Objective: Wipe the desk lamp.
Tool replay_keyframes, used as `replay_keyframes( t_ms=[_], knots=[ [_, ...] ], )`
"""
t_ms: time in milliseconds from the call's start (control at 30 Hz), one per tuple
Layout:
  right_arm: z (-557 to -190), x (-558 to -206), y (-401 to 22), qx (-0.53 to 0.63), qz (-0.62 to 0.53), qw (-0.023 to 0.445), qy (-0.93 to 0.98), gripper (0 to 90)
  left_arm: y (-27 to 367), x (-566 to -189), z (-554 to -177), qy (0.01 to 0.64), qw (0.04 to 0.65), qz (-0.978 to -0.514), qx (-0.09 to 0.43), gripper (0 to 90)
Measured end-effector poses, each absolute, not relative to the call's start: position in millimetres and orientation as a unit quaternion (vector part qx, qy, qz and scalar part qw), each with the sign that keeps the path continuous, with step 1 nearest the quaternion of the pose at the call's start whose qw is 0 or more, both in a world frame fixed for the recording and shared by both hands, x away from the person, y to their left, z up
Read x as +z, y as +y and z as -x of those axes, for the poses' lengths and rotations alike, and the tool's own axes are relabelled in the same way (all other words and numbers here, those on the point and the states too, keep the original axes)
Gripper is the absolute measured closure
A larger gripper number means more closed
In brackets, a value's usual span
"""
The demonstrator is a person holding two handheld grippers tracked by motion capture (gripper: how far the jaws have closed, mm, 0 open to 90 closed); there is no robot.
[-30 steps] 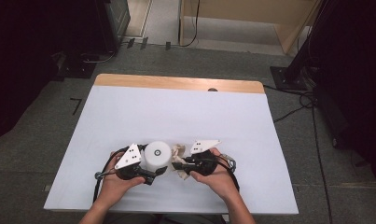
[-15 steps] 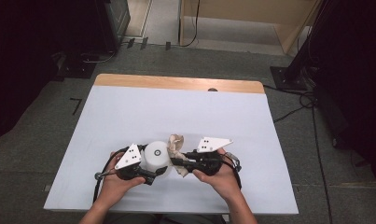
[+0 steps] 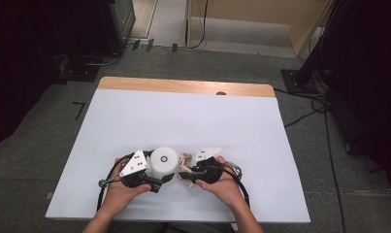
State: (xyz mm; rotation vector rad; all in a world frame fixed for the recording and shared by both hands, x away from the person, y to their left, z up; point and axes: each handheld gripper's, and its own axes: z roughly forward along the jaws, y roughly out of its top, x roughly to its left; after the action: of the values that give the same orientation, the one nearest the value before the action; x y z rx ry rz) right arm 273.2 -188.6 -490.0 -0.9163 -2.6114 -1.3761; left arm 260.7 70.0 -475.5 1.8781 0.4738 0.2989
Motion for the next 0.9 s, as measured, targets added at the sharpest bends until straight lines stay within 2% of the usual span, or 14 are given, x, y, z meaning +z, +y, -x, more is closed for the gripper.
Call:
replay_keyframes(
  t_ms=[267,567,733,900],
  knots=[
    [-268.4,-463.7,-196.1,-0.498,0.282,0.014,-0.819,77.7,70.1,-475.8,-260.9,0.201,0.558,-0.795,0.126,8.2],
    [-255.9,-427.0,-201.7,-0.564,0.256,-0.031,-0.785,77.7,69.9,-476.1,-260.6,0.202,0.56,-0.794,0.126,8.2],
    [-258.7,-432.4,-201.8,-0.565,0.265,-0.022,-0.781,77.6,70.1,-476.1,-260.7,0.201,0.559,-0.794,0.126,8.2],
    [-266.5,-455.8,-198.8,-0.533,0.28,-0.002,-0.798,77.5,70.3,-476.3,-260.7,0.201,0.56,-0.794,0.126,8.1]
  ],
)
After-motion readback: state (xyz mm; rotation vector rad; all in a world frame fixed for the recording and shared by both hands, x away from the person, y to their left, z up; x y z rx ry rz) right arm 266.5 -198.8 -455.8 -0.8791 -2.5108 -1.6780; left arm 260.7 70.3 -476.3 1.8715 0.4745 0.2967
